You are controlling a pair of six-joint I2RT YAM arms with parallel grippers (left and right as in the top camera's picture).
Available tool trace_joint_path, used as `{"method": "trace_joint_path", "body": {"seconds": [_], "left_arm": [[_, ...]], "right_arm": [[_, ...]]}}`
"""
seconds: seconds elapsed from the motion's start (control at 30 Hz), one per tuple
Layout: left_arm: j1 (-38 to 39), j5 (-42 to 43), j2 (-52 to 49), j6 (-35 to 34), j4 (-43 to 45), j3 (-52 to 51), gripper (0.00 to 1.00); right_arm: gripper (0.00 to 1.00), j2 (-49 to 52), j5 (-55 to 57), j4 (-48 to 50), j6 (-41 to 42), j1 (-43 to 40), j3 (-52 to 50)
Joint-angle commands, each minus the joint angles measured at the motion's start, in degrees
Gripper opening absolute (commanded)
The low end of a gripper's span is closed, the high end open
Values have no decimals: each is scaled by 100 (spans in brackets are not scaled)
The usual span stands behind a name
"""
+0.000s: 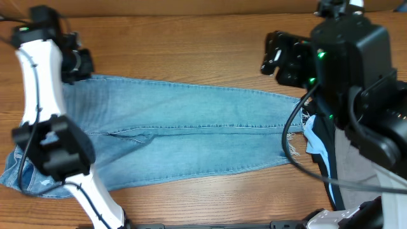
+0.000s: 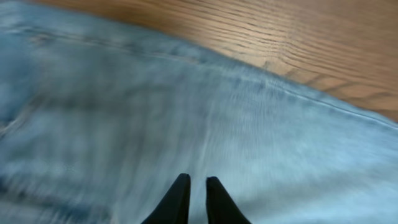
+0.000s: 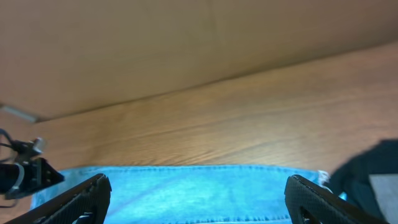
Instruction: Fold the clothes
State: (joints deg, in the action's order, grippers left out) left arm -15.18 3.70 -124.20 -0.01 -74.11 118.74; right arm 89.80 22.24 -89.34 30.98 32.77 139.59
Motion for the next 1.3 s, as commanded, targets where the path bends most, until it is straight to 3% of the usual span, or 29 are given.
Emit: {"method": "trace_joint_path", "body": {"seconds": [0.0, 0.33, 0.5, 0.6, 0.7, 0.8, 0.97, 1.27], "left_arm": [[269, -258, -616, 385, 291, -57, 11], [656, -293, -1639, 776, 953, -57, 6], [494, -1008, -2140, 669, 1429, -57, 4], [267, -1860, -2323, 83, 1655, -57, 4], [-79, -1886, -2302, -420, 1738, 39, 4], [-417, -1683, -2258, -785, 1528, 431, 4], [-800, -1051, -2127, -791, 1019, 1491, 6], [-796, -780, -1663, -562, -332, 3602, 13]], "right_arm": [[93, 2, -293, -109, 103, -380, 63], [93, 249, -302, -238, 103, -748, 63], [93, 544, -304, -411, 105, -748, 63], [93, 776, -304, -610, 153, -748, 63], [93, 1071, -343, -769, 201, -748, 50], [93, 1329, -511, -752, 208, -789, 26], [94, 1707, -901, -629, 199, -1040, 26], [97, 2444, -1790, -527, -584, -1528, 26]]}}
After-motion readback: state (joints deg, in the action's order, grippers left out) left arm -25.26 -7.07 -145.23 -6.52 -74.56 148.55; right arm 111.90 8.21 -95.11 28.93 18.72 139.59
